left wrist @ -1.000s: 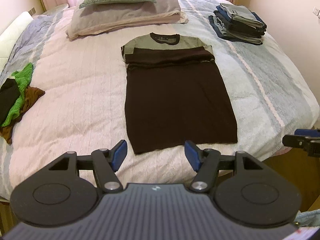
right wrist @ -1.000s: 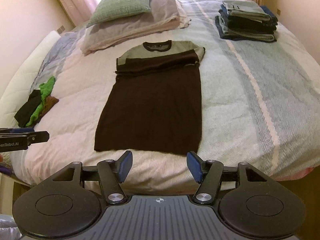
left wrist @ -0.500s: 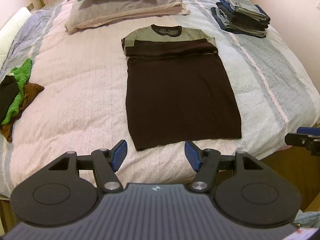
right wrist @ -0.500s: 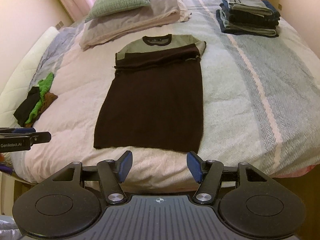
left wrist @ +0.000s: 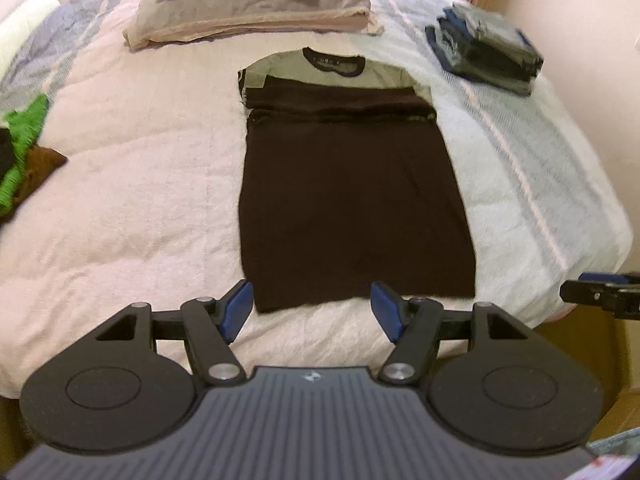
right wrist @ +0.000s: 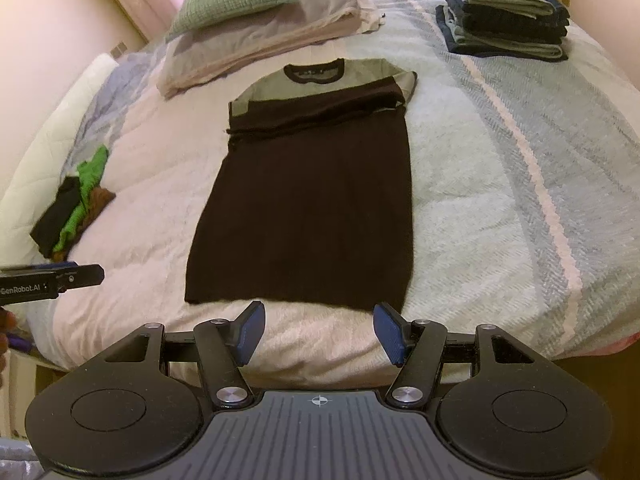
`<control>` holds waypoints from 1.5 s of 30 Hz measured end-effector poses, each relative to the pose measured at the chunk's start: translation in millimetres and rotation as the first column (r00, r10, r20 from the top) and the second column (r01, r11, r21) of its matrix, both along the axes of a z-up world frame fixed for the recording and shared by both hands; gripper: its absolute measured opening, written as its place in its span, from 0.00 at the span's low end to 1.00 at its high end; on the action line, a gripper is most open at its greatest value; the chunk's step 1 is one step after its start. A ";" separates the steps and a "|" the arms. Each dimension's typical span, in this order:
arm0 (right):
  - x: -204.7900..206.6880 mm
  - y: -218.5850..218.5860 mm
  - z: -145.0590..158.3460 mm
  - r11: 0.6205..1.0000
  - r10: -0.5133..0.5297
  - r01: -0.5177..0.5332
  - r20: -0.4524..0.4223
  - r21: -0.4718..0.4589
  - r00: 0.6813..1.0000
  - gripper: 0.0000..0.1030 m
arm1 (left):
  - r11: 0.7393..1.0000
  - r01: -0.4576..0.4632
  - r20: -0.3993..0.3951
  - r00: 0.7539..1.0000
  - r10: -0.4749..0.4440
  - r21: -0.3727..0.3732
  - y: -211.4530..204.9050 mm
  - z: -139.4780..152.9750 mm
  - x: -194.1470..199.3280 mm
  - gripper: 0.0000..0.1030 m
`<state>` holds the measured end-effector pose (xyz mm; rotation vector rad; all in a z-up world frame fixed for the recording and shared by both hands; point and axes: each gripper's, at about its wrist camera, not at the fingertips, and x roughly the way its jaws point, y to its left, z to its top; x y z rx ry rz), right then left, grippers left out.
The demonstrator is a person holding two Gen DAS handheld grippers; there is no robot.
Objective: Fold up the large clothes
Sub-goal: 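Grasp the sweater hem with both grippers and fold it toward the collar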
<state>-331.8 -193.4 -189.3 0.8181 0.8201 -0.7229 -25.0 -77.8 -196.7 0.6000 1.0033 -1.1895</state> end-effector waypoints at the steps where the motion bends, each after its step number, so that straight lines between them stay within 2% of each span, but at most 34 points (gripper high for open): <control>1: -3.3 -3.4 -4.7 1.000 -0.013 0.013 0.015 0.004 1.000 0.56 | 1.000 -0.009 -0.027 1.000 0.009 -0.014 0.2 -5.9 8.1 0.60; 3: -10.8 -14.0 -19.1 0.999 -0.043 0.042 0.042 0.026 0.998 0.56 | 0.999 -0.045 -0.086 0.995 0.042 -0.030 0.4 -24.9 27.5 0.59; 9: -32.7 -45.0 -83.4 0.979 -0.152 0.139 0.084 0.152 0.985 0.56 | 0.989 -0.138 -0.196 0.970 0.145 0.048 -3.8 -107.3 76.2 0.55; 12: -40.3 -56.5 -114.7 0.966 -0.199 0.170 0.139 0.194 0.970 0.56 | 0.984 -0.169 -0.285 0.942 0.178 0.056 -8.0 -143.6 93.8 0.54; 14: -43.3 -66.4 -135.4 0.956 -0.234 0.197 0.162 0.216 0.959 0.56 | 0.980 -0.191 -0.358 0.912 0.198 0.054 -14.1 -168.9 105.2 0.54; 18: -43.0 -87.4 -177.4 0.942 -0.276 0.227 0.190 0.247 0.942 0.56 | 0.969 -0.239 -0.429 0.869 0.245 0.070 -23.5 -212.4 124.7 0.54; 21: -41.7 -99.1 -205.3 0.937 -0.283 0.228 0.192 0.266 0.940 0.56 | 0.963 -0.260 -0.485 0.834 0.263 0.075 -27.4 -234.0 139.8 0.55; 24: -41.4 -108.2 -226.7 0.928 -0.291 0.211 0.245 0.307 0.925 0.55 | 0.965 -0.258 -0.558 0.793 0.244 0.055 -31.6 -245.2 151.5 0.55; 29: -42.1 -122.2 -249.6 0.898 -0.339 0.204 0.316 0.390 0.886 0.55 | 0.972 -0.226 -0.620 0.754 0.215 0.063 -47.6 -261.6 161.5 0.54; 31: -43.9 -126.1 -253.1 0.885 -0.353 0.194 0.340 0.423 0.872 0.55 | 0.976 -0.209 -0.639 0.743 0.200 0.062 -52.9 -264.3 160.8 0.47; 33: -43.7 -129.6 -253.7 0.883 -0.335 0.170 0.335 0.437 0.880 0.47 | 0.980 -0.185 -0.649 0.737 0.190 0.076 -53.9 -269.3 160.5 0.27; 34: -42.0 -130.6 -254.8 0.879 -0.324 0.157 0.324 0.451 0.889 0.24 | 0.979 -0.183 -0.661 0.725 0.194 0.087 -52.0 -272.3 161.6 0.23; 35: -40.4 -131.3 -256.1 0.871 -0.319 0.153 0.299 0.467 0.899 0.06 | 0.978 -0.184 -0.668 0.715 0.205 0.103 -49.0 -274.5 162.7 0.10; 36: -39.8 -132.5 -253.5 0.867 -0.324 0.160 0.290 0.471 0.900 0.06 | 0.977 -0.180 -0.670 0.711 0.212 0.119 -47.2 -275.3 164.5 0.04; 39: -38.9 -139.2 -225.0 0.875 -0.316 0.152 0.305 0.459 0.898 0.05 | 0.981 -0.170 -0.664 0.723 0.190 0.096 -47.6 -257.9 170.1 0.04; 42: -38.2 -154.8 -182.5 0.884 -0.318 0.144 0.345 0.445 0.883 0.04 | 0.989 -0.145 -0.672 0.730 0.124 0.024 -60.2 -221.2 179.7 0.03; 45: -30.4 -185.0 -133.2 0.901 -0.330 0.159 0.400 0.404 0.855 0.04 | 0.987 -0.138 -0.682 0.730 0.045 -0.082 -87.3 -178.6 196.7 0.03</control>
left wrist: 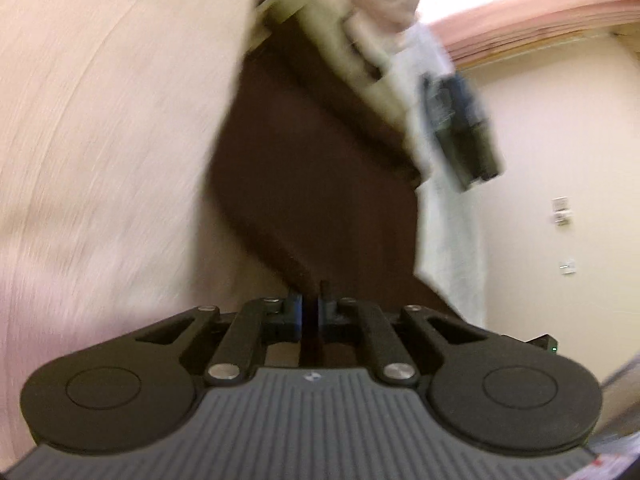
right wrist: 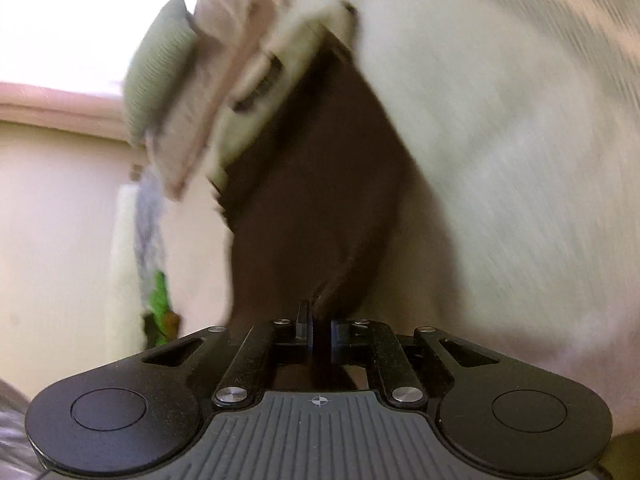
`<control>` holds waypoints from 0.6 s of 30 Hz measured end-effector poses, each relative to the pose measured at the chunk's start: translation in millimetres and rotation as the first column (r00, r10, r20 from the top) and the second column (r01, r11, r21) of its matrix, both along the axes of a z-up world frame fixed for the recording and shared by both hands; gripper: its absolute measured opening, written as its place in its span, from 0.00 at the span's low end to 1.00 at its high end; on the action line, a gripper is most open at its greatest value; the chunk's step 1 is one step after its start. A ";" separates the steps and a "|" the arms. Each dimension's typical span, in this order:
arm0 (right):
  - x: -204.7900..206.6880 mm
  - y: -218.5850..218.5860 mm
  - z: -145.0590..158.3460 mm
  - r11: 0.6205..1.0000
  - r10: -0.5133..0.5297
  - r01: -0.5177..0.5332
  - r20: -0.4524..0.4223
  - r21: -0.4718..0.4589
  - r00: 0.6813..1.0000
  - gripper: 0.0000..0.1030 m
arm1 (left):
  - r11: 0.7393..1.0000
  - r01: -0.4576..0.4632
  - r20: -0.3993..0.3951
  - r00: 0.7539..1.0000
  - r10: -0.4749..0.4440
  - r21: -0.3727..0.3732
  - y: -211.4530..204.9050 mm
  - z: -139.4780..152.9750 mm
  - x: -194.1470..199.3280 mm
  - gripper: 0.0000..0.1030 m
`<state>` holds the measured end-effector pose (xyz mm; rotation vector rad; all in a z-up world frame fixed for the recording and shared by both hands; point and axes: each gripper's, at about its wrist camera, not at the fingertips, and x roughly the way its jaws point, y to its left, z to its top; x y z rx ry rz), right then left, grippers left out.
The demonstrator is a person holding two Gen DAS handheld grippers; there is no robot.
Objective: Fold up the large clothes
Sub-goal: 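Grasp the sweater hem with both grippers and fold it toward the collar, then grasp the folded sweater edge again with both grippers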
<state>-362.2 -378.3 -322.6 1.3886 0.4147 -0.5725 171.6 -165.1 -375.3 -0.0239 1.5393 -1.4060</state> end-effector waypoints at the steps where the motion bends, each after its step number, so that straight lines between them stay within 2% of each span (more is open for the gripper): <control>1: 4.8 -12.4 13.3 1.000 -0.008 0.008 0.015 -0.022 1.000 0.04 | 0.999 -0.001 0.001 1.000 0.001 -0.041 -13.1 14.1 7.1 0.03; 4: 33.0 -60.0 46.5 0.995 -0.016 0.021 0.056 -0.097 0.998 0.04 | 0.988 -0.010 0.005 1.000 0.011 -0.157 -61.6 46.5 29.7 0.04; 7: 71.8 -124.3 57.7 0.991 -0.031 0.041 0.081 -0.128 0.996 0.04 | 0.974 -0.033 0.006 0.999 0.035 -0.225 -128.4 59.8 57.2 0.04; 10: 120.4 -193.9 43.6 0.987 -0.066 0.072 0.047 -0.146 0.997 0.05 | 0.978 -0.080 0.020 0.996 0.086 -0.192 -204.4 48.7 81.4 0.06; 12: 137.9 -231.8 22.9 0.982 -0.132 0.123 -0.056 -0.141 0.990 0.15 | 0.985 -0.128 0.016 0.991 0.131 -0.120 -249.4 28.2 94.7 0.11; 13: 140.6 -241.8 14.8 0.977 -0.168 0.153 -0.095 -0.148 0.981 0.34 | 0.986 -0.138 0.029 0.990 0.141 -0.093 -266.0 17.7 101.3 0.12; 14: 142.5 -247.7 8.0 0.971 -0.190 0.168 -0.120 -0.170 0.975 0.43 | 0.987 -0.142 0.066 0.987 0.147 -0.075 -275.1 10.1 106.5 0.13; 16: 143.9 -250.6 -5.1 0.964 -0.177 0.139 -0.158 -0.224 0.971 0.43 | 0.989 -0.140 0.178 0.973 0.146 -0.048 -285.6 -1.6 113.4 0.15; 18: 150.0 -247.4 -21.3 0.968 -0.110 0.052 -0.225 -0.247 0.968 0.43 | 0.991 -0.136 0.211 0.968 0.137 -0.017 -288.6 -15.0 117.4 0.19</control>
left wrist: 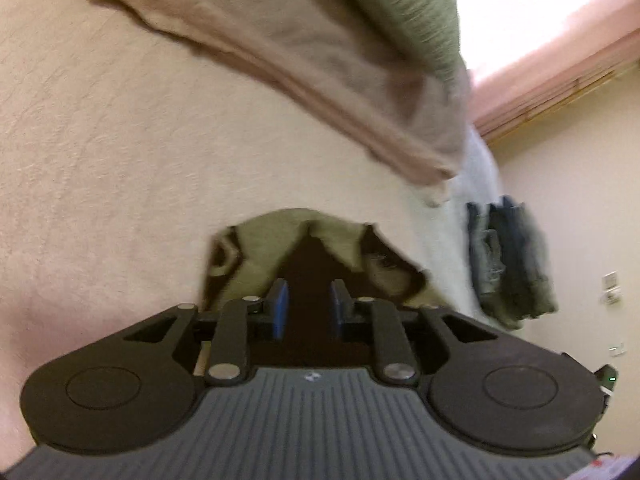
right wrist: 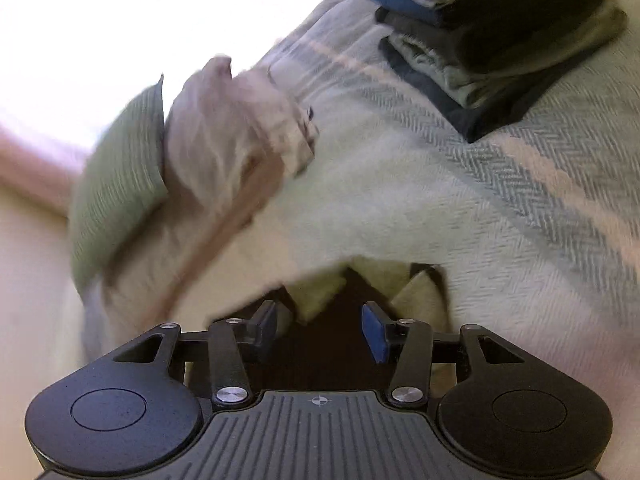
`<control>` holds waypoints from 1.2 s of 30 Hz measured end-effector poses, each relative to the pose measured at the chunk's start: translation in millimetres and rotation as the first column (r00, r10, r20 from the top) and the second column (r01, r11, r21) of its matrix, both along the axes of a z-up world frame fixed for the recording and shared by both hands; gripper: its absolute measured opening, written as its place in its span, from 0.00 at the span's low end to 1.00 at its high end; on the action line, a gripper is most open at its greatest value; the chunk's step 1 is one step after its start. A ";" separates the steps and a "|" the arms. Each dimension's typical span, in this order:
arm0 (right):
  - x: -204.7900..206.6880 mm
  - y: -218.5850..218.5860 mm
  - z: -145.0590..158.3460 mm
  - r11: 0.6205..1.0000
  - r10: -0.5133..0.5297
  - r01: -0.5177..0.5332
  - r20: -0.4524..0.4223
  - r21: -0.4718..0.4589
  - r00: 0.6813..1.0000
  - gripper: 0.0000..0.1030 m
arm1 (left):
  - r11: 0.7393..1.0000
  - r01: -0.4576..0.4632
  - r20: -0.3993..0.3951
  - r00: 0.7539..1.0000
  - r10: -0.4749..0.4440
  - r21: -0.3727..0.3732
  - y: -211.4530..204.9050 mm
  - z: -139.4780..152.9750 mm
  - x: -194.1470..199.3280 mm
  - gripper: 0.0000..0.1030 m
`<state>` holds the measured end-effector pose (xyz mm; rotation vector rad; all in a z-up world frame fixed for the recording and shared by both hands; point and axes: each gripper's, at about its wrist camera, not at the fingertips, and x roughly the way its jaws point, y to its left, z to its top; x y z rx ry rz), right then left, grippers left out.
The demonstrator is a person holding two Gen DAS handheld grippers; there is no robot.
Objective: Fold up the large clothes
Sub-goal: 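Grasp the folded sweater edge again with both grippers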
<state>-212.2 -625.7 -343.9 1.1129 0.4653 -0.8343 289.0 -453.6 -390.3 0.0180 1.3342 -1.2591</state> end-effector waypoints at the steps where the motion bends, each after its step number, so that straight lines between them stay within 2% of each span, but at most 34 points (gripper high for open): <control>1: 4.4 0.3 -7.6 0.999 0.041 -0.041 -0.036 -0.009 0.999 0.43 | 1.000 0.008 0.011 1.000 -0.008 0.011 0.7 -5.6 0.4 0.19; 5: 24.1 1.2 -30.5 0.980 0.176 -0.186 -0.116 -0.077 0.978 0.43 | 0.995 0.096 0.101 0.990 -0.097 0.017 -7.4 -18.7 -15.7 0.23; 7: 35.6 -5.3 -36.8 0.967 0.205 -0.222 -0.132 -0.127 0.970 0.43 | 0.987 0.163 0.174 0.971 -0.163 0.013 -20.4 -18.8 -29.9 0.26; 8: 41.1 -8.8 -39.4 0.961 0.217 -0.237 -0.145 -0.144 0.965 0.43 | 0.981 0.194 0.219 0.957 -0.192 0.013 -26.9 -18.6 -37.8 0.29; 10: 53.8 -18.3 -50.4 0.952 0.231 -0.262 -0.184 -0.161 0.955 0.43 | 0.966 0.256 0.328 0.911 -0.250 0.025 -40.1 -18.6 -55.6 0.36; 13: 65.5 -22.2 -66.0 0.936 0.269 -0.311 -0.234 -0.165 0.934 0.41 | 0.948 0.311 0.424 0.850 -0.311 0.071 -60.5 -32.3 -73.3 0.37; 14: 66.2 -21.5 -67.6 0.929 0.280 -0.325 -0.234 -0.180 0.931 0.11 | 0.940 0.331 0.442 0.833 -0.331 0.080 -63.7 -36.7 -77.3 0.32; 15: 65.2 -19.3 -66.3 0.924 0.282 -0.328 -0.231 -0.195 0.931 0.03 | 0.932 0.350 0.472 0.809 -0.350 0.091 -66.0 -39.1 -82.1 0.05; 16: 59.2 -16.7 -59.8 0.925 0.261 -0.304 -0.201 -0.228 0.944 0.02 | 0.931 0.353 0.501 0.790 -0.352 0.096 -66.0 -39.5 -84.6 0.05; 17: 51.5 -14.9 -51.8 0.924 0.248 -0.280 -0.149 -0.260 0.957 0.02 | 0.933 0.352 0.504 0.793 -0.342 0.079 -62.9 -36.3 -83.1 0.05; 18: 41.7 -12.9 -40.5 0.921 0.228 -0.248 -0.102 -0.300 0.968 0.02 | 0.939 0.341 0.505 0.806 -0.310 0.032 -56.2 -28.4 -79.5 0.05; 20: 30.8 -12.7 -25.6 0.911 0.190 -0.206 -0.081 -0.356 0.979 0.02 | 0.947 0.315 0.516 0.822 -0.240 -0.062 -43.4 -11.2 -71.3 0.05; 23: 27.6 -25.9 -24.6 0.919 0.145 -0.150 -0.041 -0.365 0.989 0.02 | 0.960 0.254 0.499 0.851 -0.163 -0.120 -44.1 -3.9 -56.5 0.05; 25: 41.8 -34.3 -36.9 0.925 0.154 -0.176 -0.093 -0.336 0.984 0.02 | 0.965 0.249 0.495 0.851 -0.177 -0.082 -57.4 -12.9 -55.8 0.05; 28: 55.2 -36.2 -51.3 0.924 0.179 -0.223 -0.164 -0.310 0.970 0.02 | 0.963 0.268 0.508 0.829 -0.234 0.007 -72.5 -33.7 -64.7 0.05; 30: 55.6 -36.7 -55.7 0.923 0.173 -0.222 -0.178 -0.313 0.969 0.02 | 0.963 0.269 0.528 0.817 -0.233 0.010 -73.7 -39.2 -69.0 0.06; 33: 61.6 -42.9 -66.9 0.930 0.164 -0.239 -0.267 -0.279 0.950 0.02 | 0.970 0.241 0.523 0.825 -0.213 0.016 -78.7 -46.3 -64.8 0.10; 34: 64.1 -42.8 -67.9 0.930 0.156 -0.243 -0.302 -0.276 0.940 0.05 | 0.972 0.234 0.525 0.825 -0.210 0.021 -80.8 -46.9 -63.7 0.11; 36: 71.6 -38.4 -62.5 0.928 0.114 -0.243 -0.403 -0.284 0.908 0.22 | 0.977 0.210 0.534 0.823 -0.196 0.034 -83.0 -46.3 -62.4 0.21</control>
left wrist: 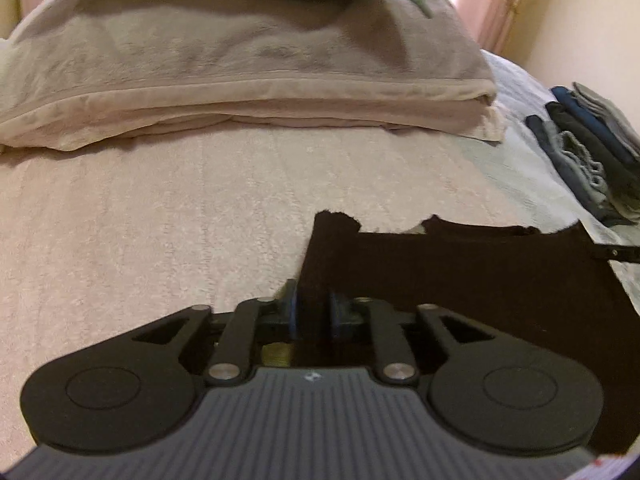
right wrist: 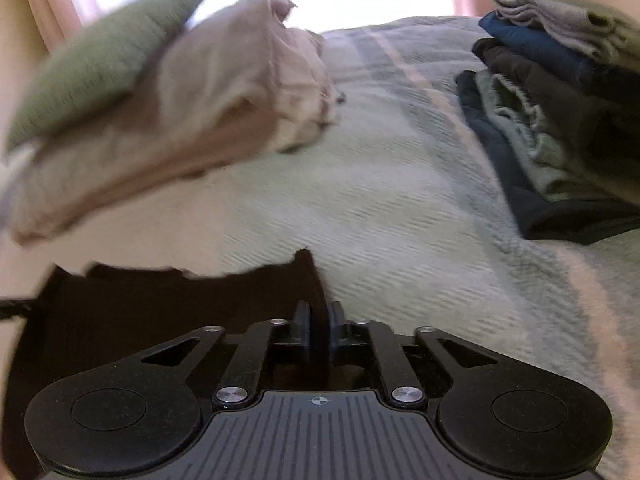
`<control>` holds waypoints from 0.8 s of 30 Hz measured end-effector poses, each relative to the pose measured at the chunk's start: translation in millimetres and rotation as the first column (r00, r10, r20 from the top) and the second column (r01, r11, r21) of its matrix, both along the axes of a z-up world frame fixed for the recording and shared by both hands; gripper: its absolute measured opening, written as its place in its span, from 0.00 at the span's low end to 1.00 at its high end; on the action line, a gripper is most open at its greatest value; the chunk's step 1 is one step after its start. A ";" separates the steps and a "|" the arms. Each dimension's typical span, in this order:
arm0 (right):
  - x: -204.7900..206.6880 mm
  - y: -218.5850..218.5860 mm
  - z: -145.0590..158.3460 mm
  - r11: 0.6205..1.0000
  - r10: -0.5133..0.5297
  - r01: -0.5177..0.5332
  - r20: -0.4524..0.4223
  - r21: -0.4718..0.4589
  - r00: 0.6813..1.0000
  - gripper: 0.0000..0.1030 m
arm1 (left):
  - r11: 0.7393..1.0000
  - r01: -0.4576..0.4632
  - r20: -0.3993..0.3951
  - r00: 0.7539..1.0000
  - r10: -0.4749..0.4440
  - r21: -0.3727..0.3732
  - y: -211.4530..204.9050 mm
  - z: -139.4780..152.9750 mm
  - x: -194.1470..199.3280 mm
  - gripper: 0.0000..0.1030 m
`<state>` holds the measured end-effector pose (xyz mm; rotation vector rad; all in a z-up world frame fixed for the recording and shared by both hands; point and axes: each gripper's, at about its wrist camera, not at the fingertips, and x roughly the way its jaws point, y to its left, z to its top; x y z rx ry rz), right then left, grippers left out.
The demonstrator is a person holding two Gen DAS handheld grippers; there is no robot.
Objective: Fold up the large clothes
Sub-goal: 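Grasp the folded sweater edge again with both grippers, then lay the folded edge down and open both grippers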
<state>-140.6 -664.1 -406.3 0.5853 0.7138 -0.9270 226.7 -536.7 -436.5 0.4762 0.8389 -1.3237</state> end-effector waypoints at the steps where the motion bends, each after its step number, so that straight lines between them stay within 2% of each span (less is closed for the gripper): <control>1: 2.8 4.5 5.3 0.999 -0.011 0.010 -0.032 -0.039 0.999 0.35 | 1.000 -0.018 0.000 1.000 0.018 -0.006 1.6 3.1 1.8 0.23; 3: 10.1 20.3 19.6 0.990 0.004 -0.012 -0.055 -0.144 0.998 0.36 | 0.998 -0.057 0.012 0.998 0.058 -0.038 9.0 16.0 0.7 0.23; 4: 15.6 26.8 23.5 0.985 0.040 -0.048 -0.051 -0.166 0.998 0.36 | 0.995 -0.075 0.030 0.997 0.077 -0.061 11.6 21.5 -0.7 0.23; 6: 30.4 36.4 23.6 0.974 0.149 -0.155 -0.044 -0.163 0.988 0.36 | 0.990 -0.072 0.040 0.996 0.077 -0.118 15.8 32.0 -7.4 0.22; 8: 46.6 38.7 10.3 0.964 0.222 -0.231 -0.075 -0.133 0.972 0.36 | 0.987 0.003 0.014 1.000 -0.001 -0.163 14.6 33.0 -17.9 0.23; 10: 55.2 31.0 -12.1 0.965 0.234 -0.246 -0.128 -0.087 0.964 0.36 | 0.992 0.089 0.055 0.995 -0.084 -0.091 -0.5 18.8 -32.2 0.23; 12: 49.9 20.2 -31.5 0.975 0.182 -0.204 -0.203 -0.091 0.962 0.36 | 0.995 0.104 0.101 0.989 -0.104 -0.003 -15.3 -5.0 -34.2 0.21; 13: 42.3 16.4 -31.2 0.983 0.142 -0.162 -0.197 -0.087 0.970 0.36 | 0.995 0.094 0.112 0.989 -0.096 0.027 -20.0 -15.2 -29.2 0.18; 14: 33.5 13.6 -25.3 0.991 0.096 -0.110 -0.179 -0.075 0.979 0.36 | 0.996 0.080 0.101 0.991 -0.082 0.031 -20.6 -18.1 -23.9 0.12; 17: -1.6 27.2 7.3 0.998 0.031 -0.035 -0.065 -0.060 0.997 0.36 | 1.000 0.019 0.039 0.999 -0.018 -0.016 -2.1 1.2 -8.6 0.12; 19: -31.2 50.0 28.1 0.999 0.000 0.000 0.001 -0.035 1.000 0.37 | 1.000 0.005 0.038 0.999 -0.004 -0.026 26.8 17.8 -5.1 0.23; 20: -45.7 61.7 34.5 1.000 -0.021 0.021 0.045 -0.004 0.999 0.40 | 0.999 -0.006 0.033 0.999 0.007 -0.032 45.1 24.8 -4.8 0.31; 22: -79.3 90.9 43.2 0.995 -0.077 0.067 0.142 0.076 0.987 0.47 | 0.999 -0.037 -0.036 0.999 0.036 -0.021 87.4 37.3 -1.4 0.32; 24: -107.5 124.5 46.2 0.984 -0.123 0.096 0.186 0.148 0.975 0.50 | 0.996 -0.091 -0.125 0.988 0.094 0.026 132.3 42.9 -2.2 0.34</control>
